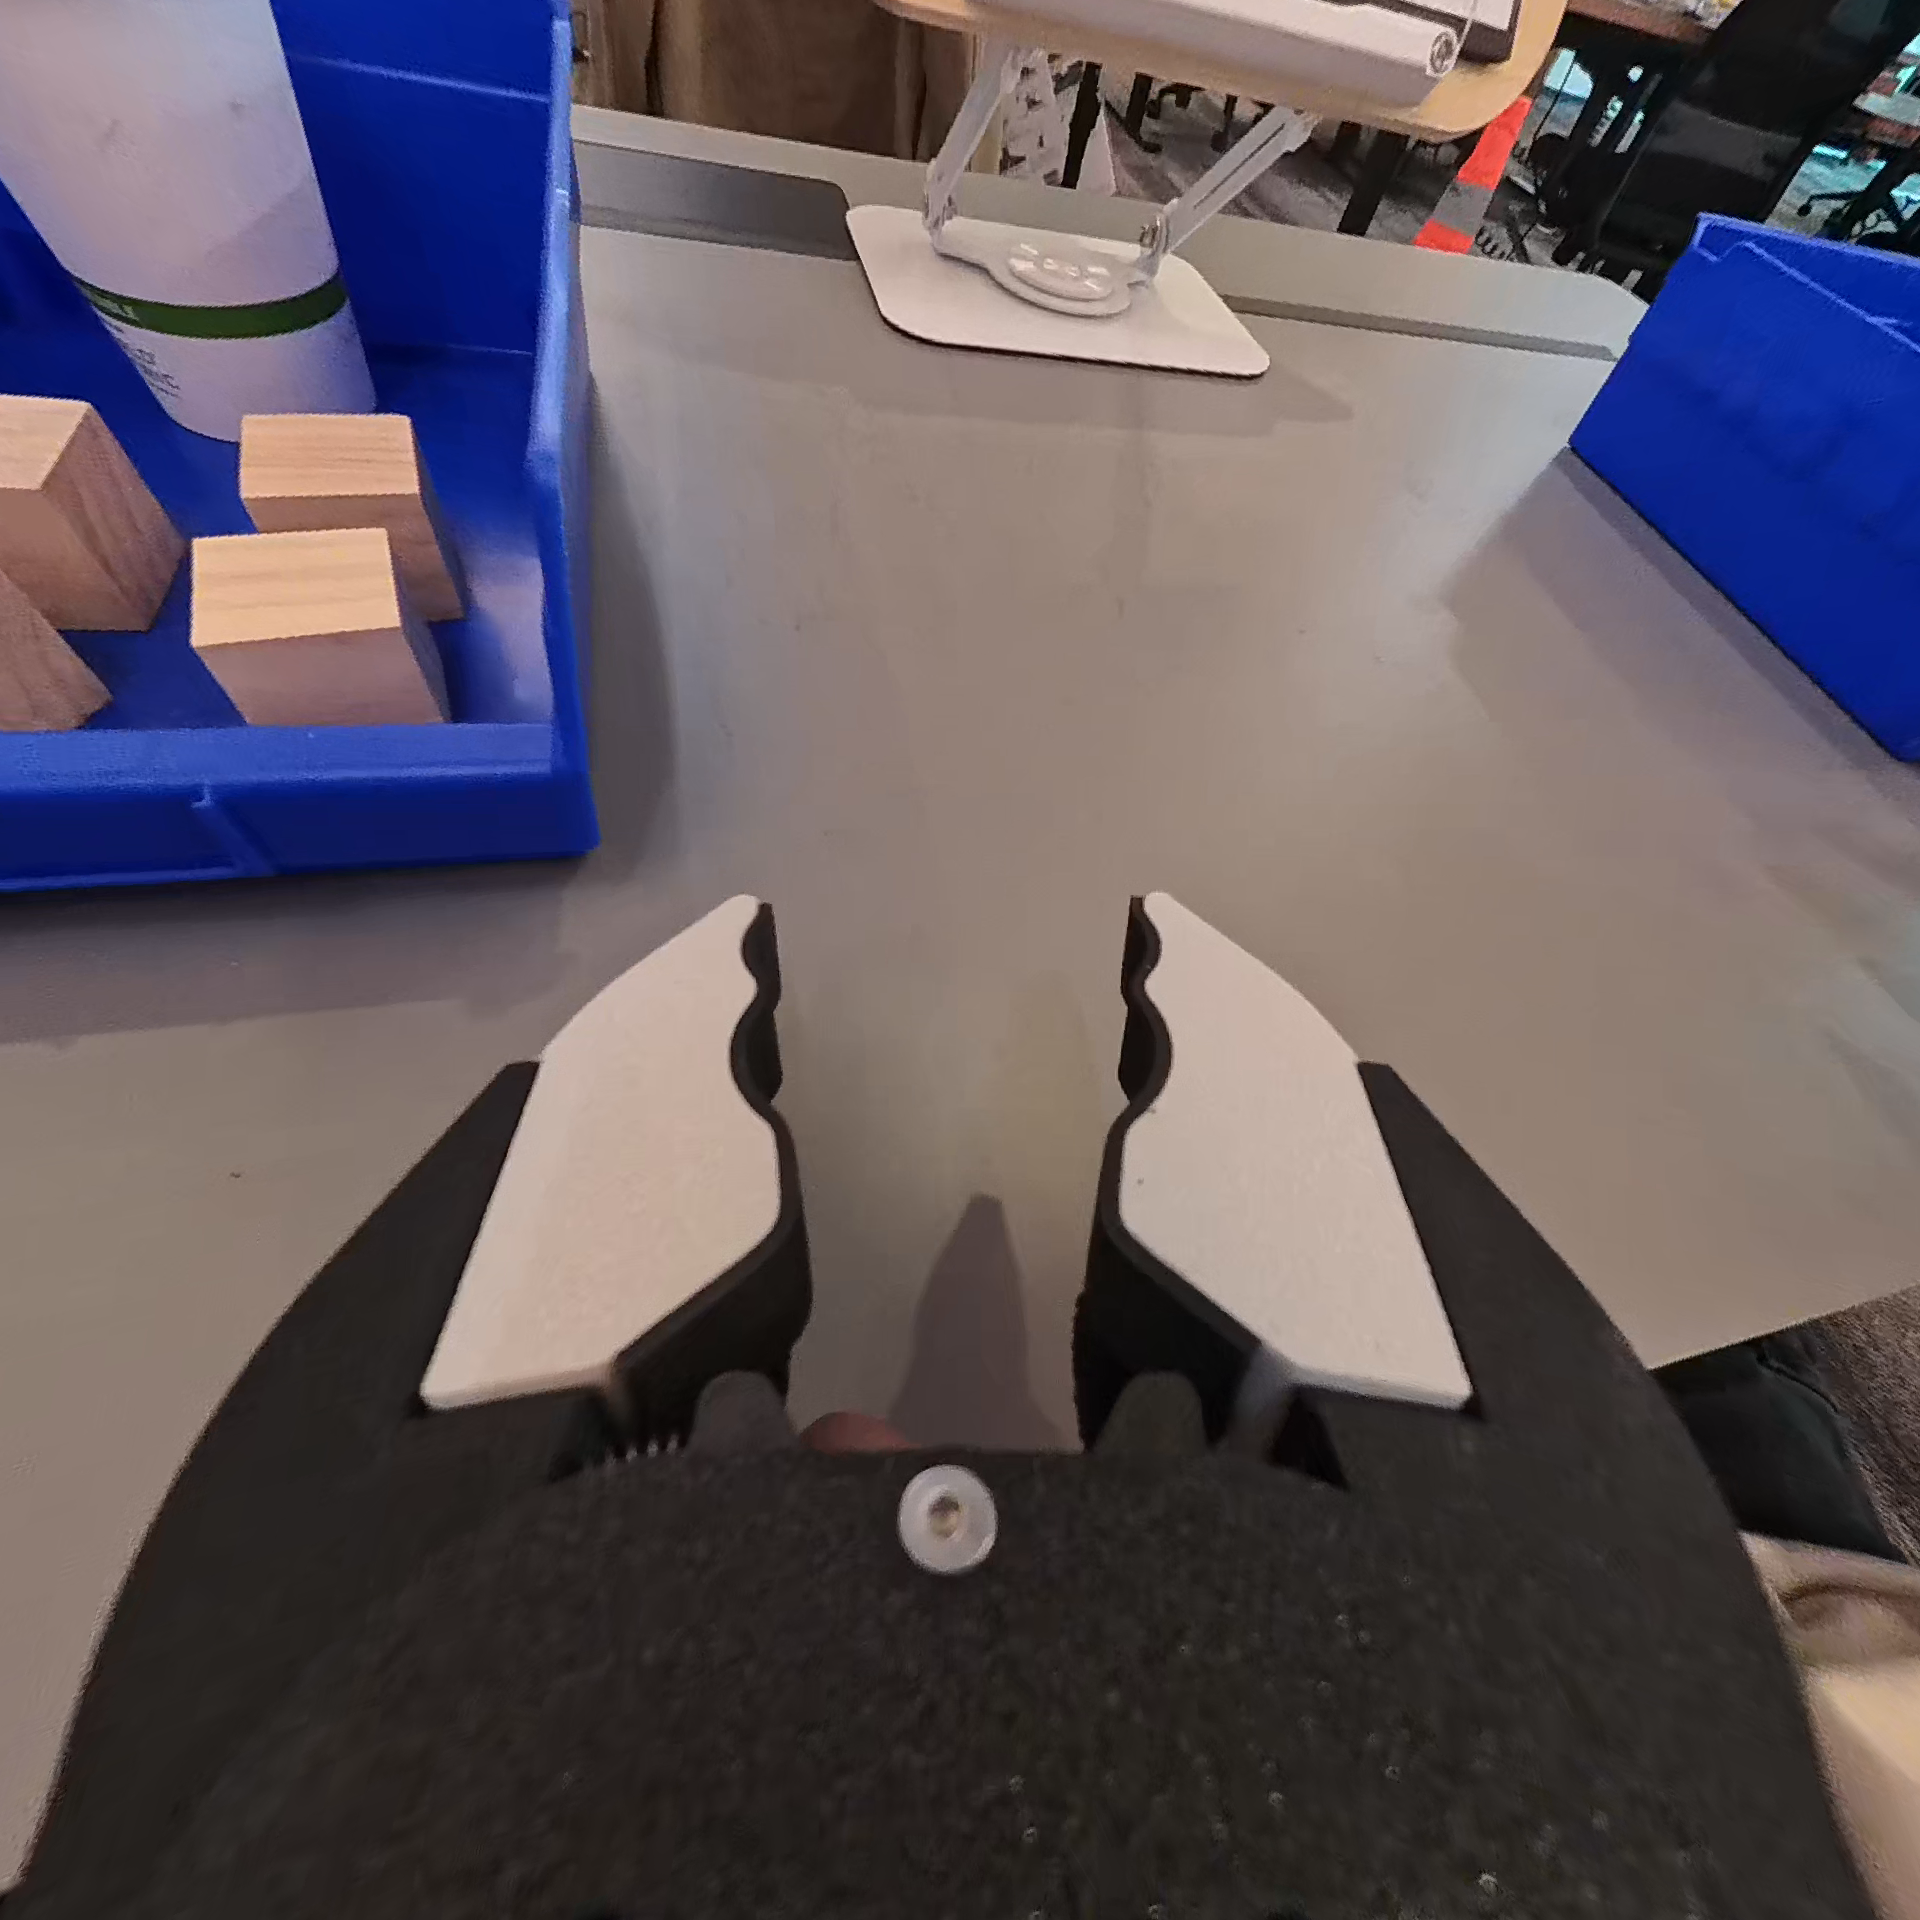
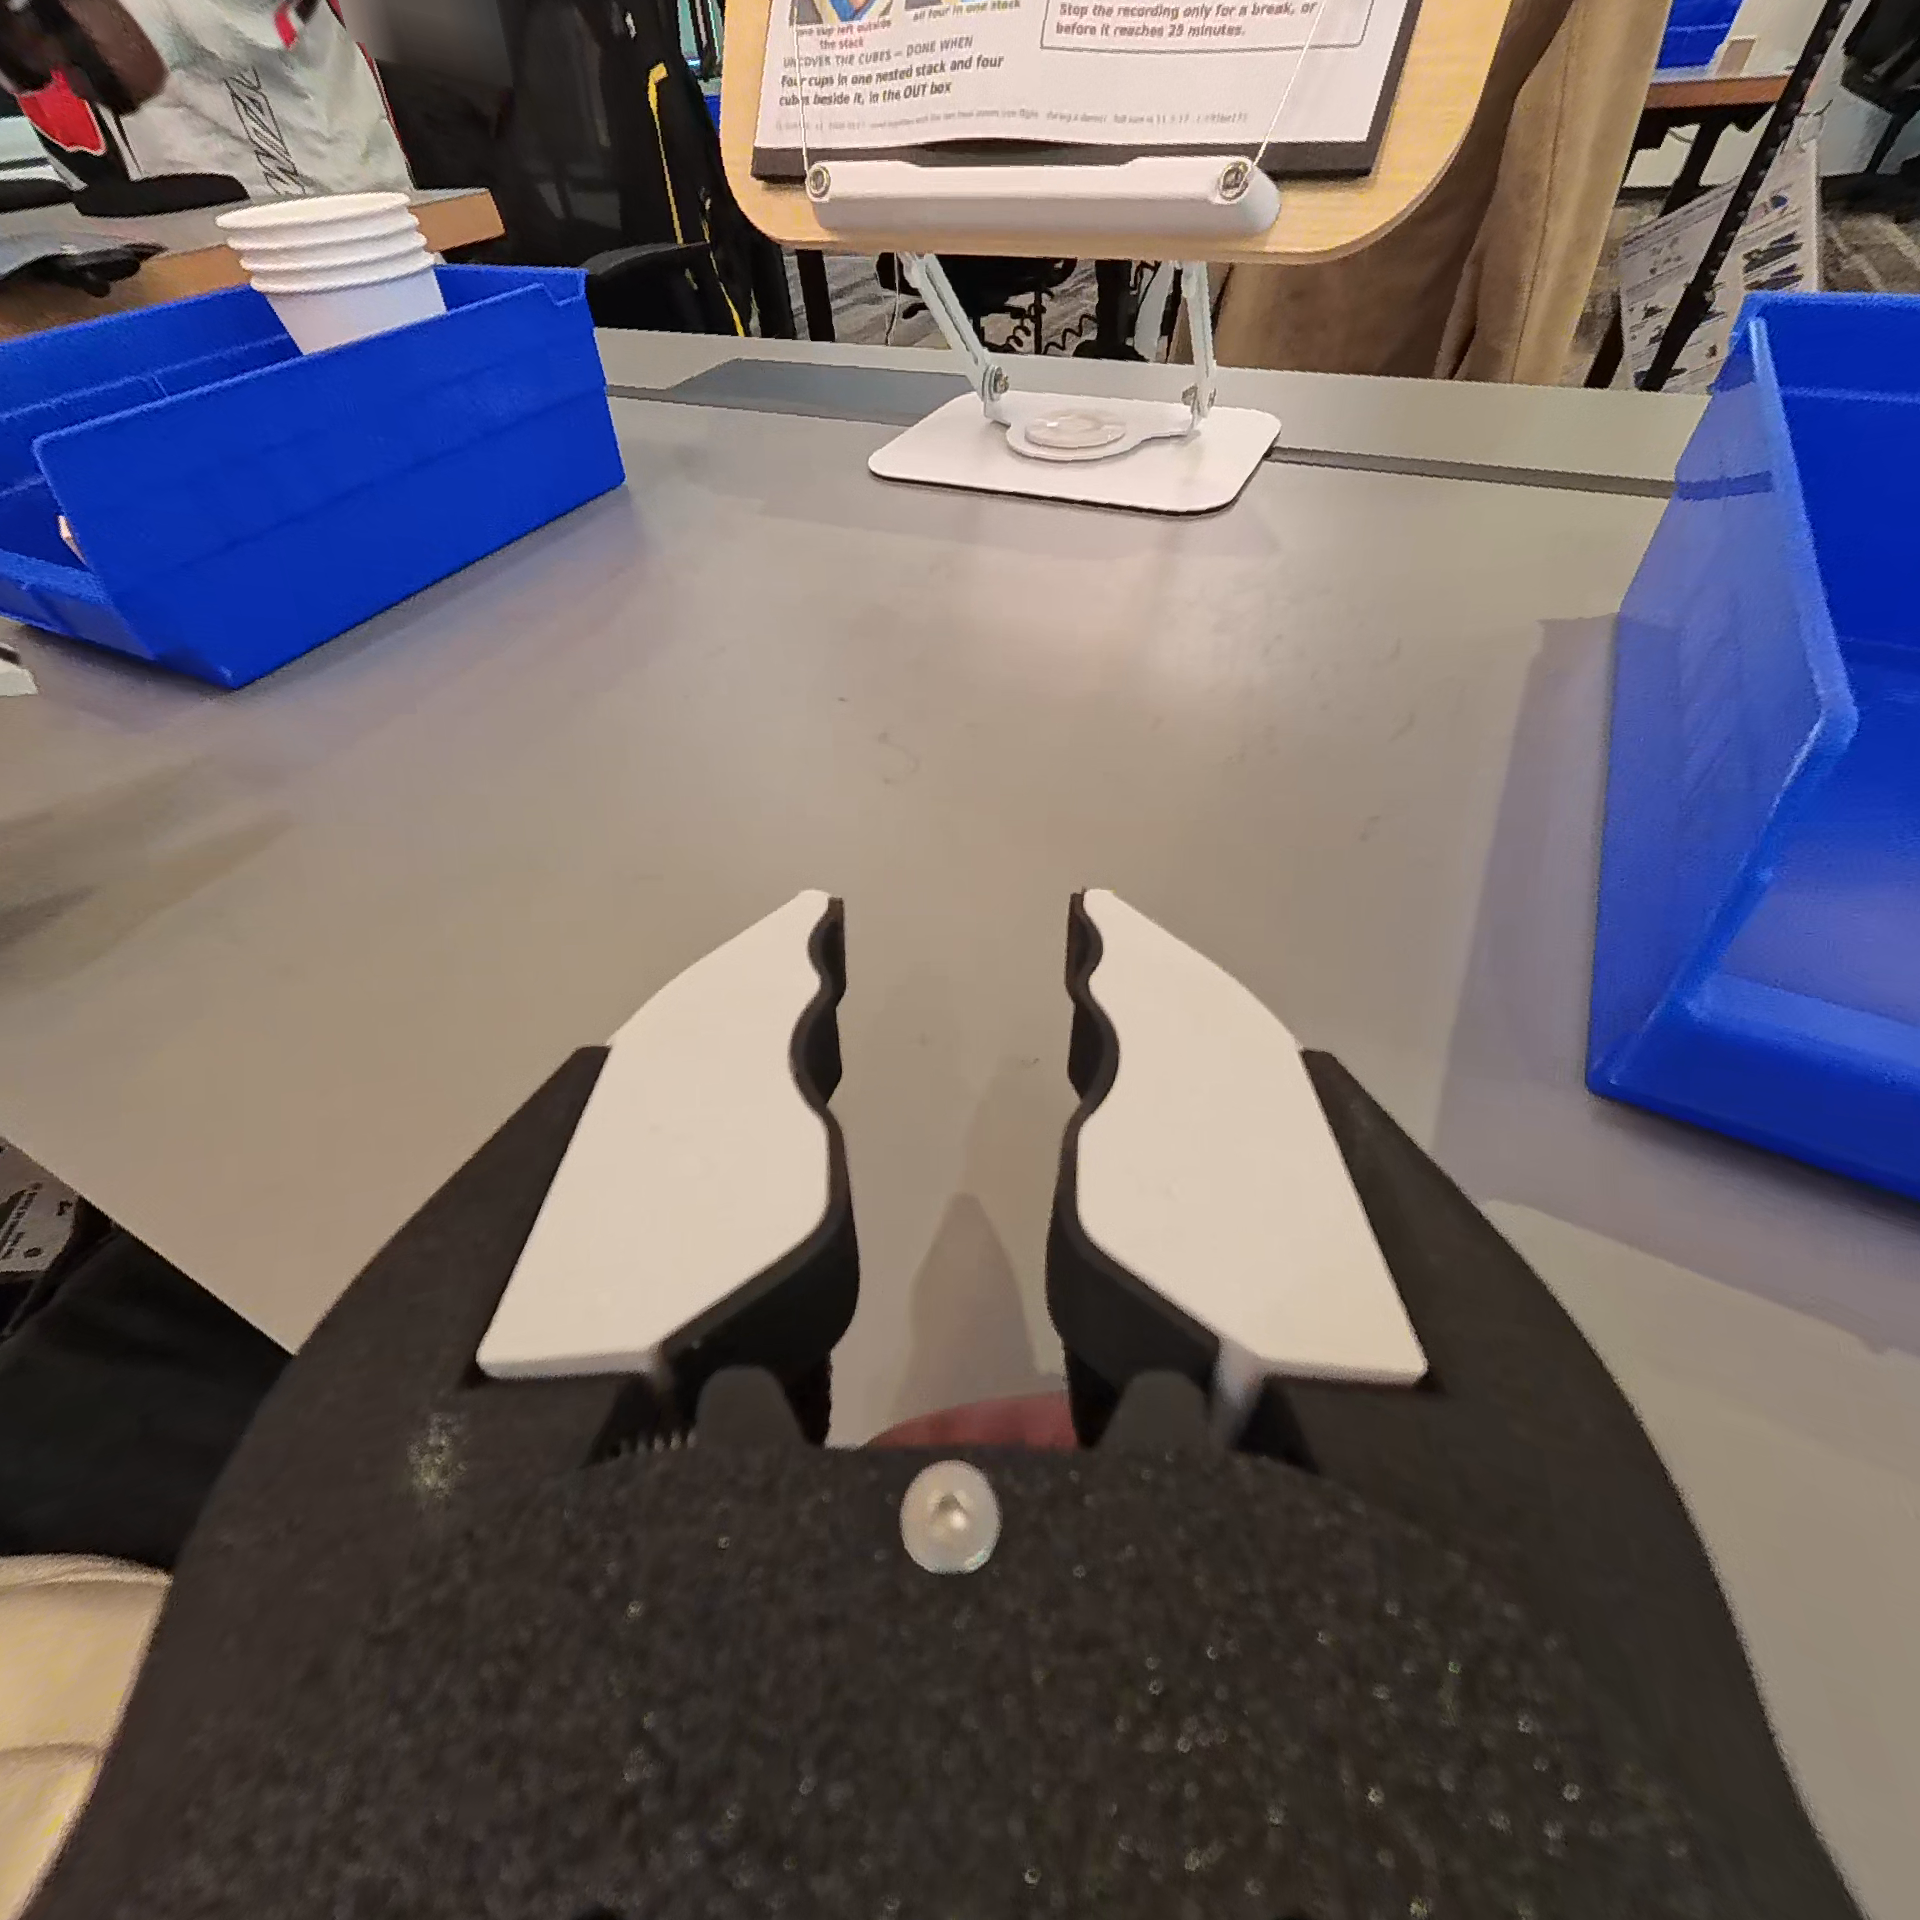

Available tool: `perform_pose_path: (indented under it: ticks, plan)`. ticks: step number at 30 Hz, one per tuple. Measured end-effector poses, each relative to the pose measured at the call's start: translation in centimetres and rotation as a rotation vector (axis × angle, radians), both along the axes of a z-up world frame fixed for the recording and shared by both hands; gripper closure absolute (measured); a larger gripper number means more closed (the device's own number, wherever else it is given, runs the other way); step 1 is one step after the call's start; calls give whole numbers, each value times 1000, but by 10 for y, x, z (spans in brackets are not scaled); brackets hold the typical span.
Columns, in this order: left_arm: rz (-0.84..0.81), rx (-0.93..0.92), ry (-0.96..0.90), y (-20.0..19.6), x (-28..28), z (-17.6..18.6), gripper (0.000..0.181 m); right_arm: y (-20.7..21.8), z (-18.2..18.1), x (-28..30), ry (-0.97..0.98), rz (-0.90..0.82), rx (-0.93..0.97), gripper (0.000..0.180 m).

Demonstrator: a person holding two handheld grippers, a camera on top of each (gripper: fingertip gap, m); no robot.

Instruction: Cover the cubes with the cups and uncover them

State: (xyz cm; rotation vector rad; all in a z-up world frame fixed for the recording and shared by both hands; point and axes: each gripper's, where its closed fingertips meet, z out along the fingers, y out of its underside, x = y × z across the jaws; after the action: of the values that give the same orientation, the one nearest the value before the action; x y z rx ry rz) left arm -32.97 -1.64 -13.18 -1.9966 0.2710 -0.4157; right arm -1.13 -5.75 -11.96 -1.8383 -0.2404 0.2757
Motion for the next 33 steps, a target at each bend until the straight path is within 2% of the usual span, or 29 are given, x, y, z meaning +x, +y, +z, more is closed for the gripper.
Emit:
perform_pose_path:
  ticks: [11,13,15,17,20,23,25,29,33]
  plan:
    - [-8,-16,7,0,1,-4,116,1,-2,1,-10,-4,-11,142]
    - [-30,-6,-2,-3,1,5,115,1,-3,0,-10,-3,-12,142]
    - [-33,36,-1,-1,-11,30,116,1,-2,-1,1,-2,-14,142]
    - [-69,26,57,7,-29,49,116,1,-3,-4,9,6,-17,142]
    - [-84,-77,266,33,-70,53,116,0,-4,-7,2,18,-20,143]
    - [-81,-203,600,68,-124,41,120,0,-3,-8,4,26,-19,142]
    - [-114,-301,757,93,-152,28,120,0,-4,-8,14,32,-24,142]
    - [-194,-549,750,133,-170,-2,118,0,-3,-6,45,35,-32,143]
    - [-209,-695,806,146,-184,-24,117,1,-4,-3,83,37,-44,143]
